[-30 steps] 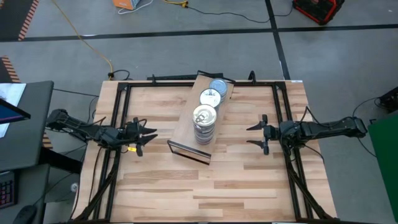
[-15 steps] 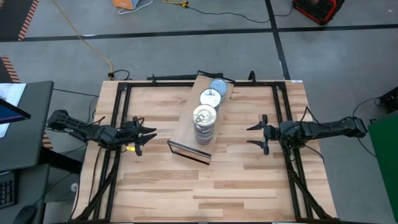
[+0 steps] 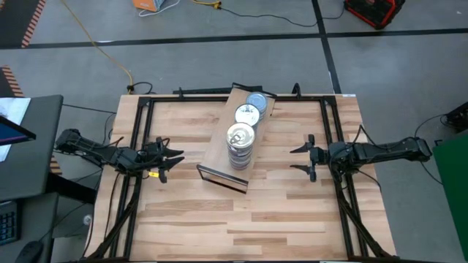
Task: Stack canned seafood by type on shelf
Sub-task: Return to Home Position
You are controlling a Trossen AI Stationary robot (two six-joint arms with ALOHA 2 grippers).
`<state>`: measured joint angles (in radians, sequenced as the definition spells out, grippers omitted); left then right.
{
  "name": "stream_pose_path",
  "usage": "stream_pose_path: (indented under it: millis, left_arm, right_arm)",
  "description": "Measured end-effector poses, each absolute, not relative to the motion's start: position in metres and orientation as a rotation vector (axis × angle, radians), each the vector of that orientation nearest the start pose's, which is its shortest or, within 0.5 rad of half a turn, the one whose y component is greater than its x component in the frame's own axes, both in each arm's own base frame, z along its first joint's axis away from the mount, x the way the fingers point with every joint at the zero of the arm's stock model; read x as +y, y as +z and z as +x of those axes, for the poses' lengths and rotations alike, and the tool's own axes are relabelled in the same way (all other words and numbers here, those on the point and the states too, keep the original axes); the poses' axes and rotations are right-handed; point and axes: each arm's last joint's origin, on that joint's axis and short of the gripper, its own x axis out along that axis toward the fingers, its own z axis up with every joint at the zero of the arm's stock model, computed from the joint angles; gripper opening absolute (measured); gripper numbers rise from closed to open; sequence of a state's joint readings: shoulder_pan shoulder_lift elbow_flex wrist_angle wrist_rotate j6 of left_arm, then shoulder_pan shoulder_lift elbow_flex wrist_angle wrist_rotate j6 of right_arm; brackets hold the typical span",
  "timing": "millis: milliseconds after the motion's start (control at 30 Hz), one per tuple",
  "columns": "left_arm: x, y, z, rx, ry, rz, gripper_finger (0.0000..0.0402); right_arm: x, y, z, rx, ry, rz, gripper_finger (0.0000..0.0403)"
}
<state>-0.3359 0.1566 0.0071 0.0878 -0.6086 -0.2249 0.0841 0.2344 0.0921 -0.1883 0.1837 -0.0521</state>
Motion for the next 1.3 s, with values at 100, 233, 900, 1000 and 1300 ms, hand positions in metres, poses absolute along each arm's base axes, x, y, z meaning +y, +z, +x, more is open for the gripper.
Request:
stream_pose_path:
  millis: [100, 233, 900, 1000, 1300]
  left_arm:
    - [-0.0179, 0.1619, 0.1015, 0.024, 0.278, -0.195, 0.0103]
    - [-0.0179, 0.1619, 0.1015, 0.024, 0.278, -0.195, 0.0103]
    - [-0.0179, 0.162, 0.1015, 0.024, 0.277, -0.196, 0.0102]
    - [-0.0179, 0.162, 0.1015, 0.024, 0.277, -0.196, 0.0102]
    - [-0.0179, 0.162, 0.1015, 0.023, 0.277, -0.196, 0.0102]
  right_arm:
    - [0.0036, 0.1582, 0.1053, 0.33, -0.09, -0.096, 0.0292]
    - [0.0036, 0.1574, 0.105, 0.339, -0.09, -0.097, 0.0292]
    - [0.002, 0.1624, 0.0968, 0.28, -0.1, -0.088, 0.0292]
    - [0.002, 0.1624, 0.0968, 0.28, -0.1, -0.088, 0.0292]
    - [0.002, 0.1623, 0.0969, 0.279, -0.1, -0.088, 0.0292]
